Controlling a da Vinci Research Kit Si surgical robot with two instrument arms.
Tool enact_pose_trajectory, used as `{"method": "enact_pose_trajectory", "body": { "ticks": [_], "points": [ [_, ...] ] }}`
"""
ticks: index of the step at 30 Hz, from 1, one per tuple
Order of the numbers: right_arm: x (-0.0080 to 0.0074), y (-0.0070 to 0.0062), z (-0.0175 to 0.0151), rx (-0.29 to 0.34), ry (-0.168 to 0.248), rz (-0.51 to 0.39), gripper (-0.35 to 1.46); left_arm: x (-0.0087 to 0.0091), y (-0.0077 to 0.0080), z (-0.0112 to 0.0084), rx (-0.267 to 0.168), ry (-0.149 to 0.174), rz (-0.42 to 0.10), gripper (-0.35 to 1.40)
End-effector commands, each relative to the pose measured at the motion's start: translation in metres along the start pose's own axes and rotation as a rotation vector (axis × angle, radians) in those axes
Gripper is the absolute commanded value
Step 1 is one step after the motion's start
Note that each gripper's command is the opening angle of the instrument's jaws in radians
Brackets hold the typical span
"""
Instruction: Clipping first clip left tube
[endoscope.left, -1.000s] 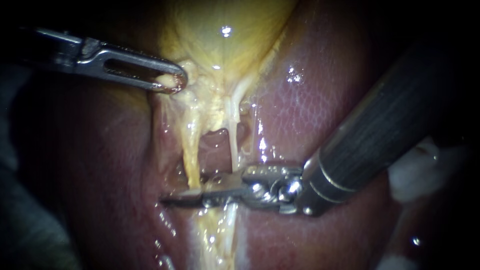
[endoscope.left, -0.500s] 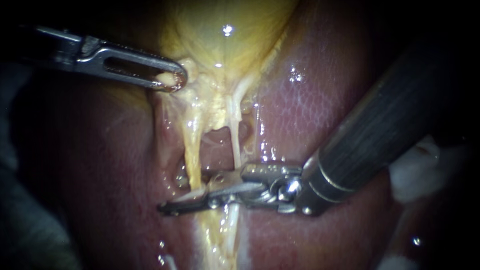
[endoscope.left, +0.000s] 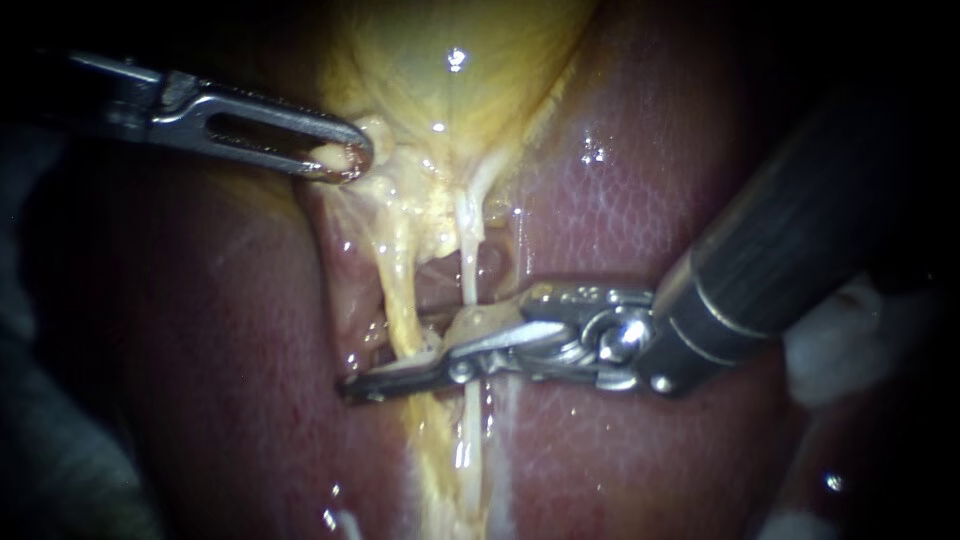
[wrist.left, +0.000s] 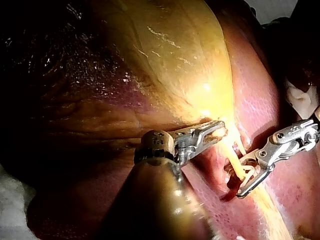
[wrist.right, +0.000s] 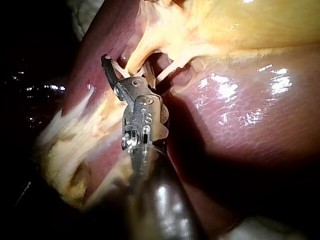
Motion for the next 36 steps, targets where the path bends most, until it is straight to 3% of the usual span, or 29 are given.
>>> {"method": "enact_pose_trajectory", "body": {
  "ticks": [1,7,14,21,25,30,36],
  "points": [
    [0.0,-0.0001,-0.0001,0.013,-0.005,0.0,0.5,0.0,0.0,0.0,0.0,0.0,0.0,-0.35],
    [-0.0003,-0.0006,-0.0003,0.108,-0.021,-0.017,0.5,0.0,0.0,-0.0001,0.0,0.0,0.0,-0.35],
    [-0.0003,-0.0012,0.0004,0.211,-0.011,-0.002,0.5,0.0,0.0,-0.0001,-0.001,0.0,0.0,-0.35],
    [-0.0003,-0.0013,0.0007,0.262,0.014,0.014,0.5,0.0,0.0,-0.0001,-0.001,0.0,0.0,-0.35],
    [-0.0008,-0.0012,0.0009,0.299,0.06,0.035,0.5,0.0,0.0,-0.0001,-0.001,0.0,0.0,-0.35],
    [-0.0018,-0.0007,0.0014,0.39,0.1,0.029,0.5,0.0,0.0,-0.0001,-0.001,0.0,0.0,-0.35],
    [-0.0029,-0.0002,0.0019,0.495,0.095,-0.002,0.5,0.0,0.0,-0.0001,-0.001,0.0,0.0,-0.35]
  ]
}}
